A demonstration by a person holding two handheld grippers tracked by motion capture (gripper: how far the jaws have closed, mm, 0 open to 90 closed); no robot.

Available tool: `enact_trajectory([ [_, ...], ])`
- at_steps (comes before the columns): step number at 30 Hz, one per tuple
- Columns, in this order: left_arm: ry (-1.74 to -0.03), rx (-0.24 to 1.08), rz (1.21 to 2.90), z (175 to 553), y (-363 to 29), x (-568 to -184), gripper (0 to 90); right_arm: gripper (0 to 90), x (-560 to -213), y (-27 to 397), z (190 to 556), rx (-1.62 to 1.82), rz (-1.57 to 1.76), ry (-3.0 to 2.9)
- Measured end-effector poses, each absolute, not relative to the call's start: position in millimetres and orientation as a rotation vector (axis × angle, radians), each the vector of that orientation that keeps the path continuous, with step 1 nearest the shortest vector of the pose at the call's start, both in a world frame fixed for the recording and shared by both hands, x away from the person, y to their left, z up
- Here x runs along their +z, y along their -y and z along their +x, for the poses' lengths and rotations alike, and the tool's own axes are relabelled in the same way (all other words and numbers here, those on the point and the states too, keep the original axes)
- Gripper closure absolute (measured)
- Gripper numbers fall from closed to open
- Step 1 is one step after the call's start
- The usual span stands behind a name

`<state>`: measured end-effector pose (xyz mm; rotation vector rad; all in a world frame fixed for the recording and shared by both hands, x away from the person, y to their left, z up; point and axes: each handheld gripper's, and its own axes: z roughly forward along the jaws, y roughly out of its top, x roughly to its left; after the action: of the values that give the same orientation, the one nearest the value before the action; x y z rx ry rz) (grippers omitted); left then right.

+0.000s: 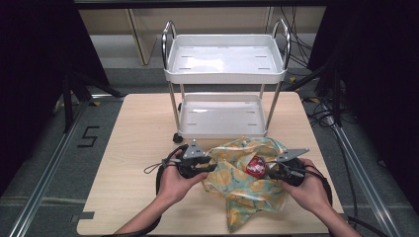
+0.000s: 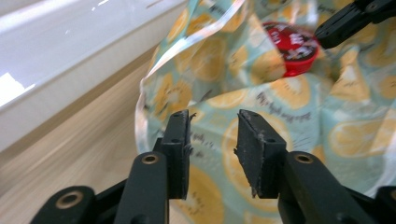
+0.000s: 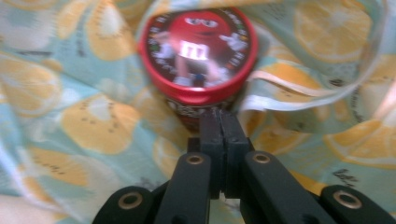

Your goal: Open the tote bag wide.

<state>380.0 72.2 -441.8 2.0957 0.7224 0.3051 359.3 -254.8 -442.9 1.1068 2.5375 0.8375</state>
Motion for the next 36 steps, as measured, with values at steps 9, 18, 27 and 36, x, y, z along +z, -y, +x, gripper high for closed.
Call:
enact_trajectory([
  [9,-0.771,0.257,2.115,385,-76,-452,67.8,90.0,-450,246,363,0.838,1.061,-2.537],
  [18,-0.777,0.236,2.119,384,-75,-453,77.9,90.0,-450,247,364,0.834,1.046,-2.513],
  [27,-0.745,0.205,2.144,384,-73,-458,89.5,90.0,-448,247,363,0.863,0.995,-2.539],
  [36,-0.721,0.202,2.159,382,-72,-458,89.8,90.0,-449,238,358,0.885,0.96,-2.544],
])
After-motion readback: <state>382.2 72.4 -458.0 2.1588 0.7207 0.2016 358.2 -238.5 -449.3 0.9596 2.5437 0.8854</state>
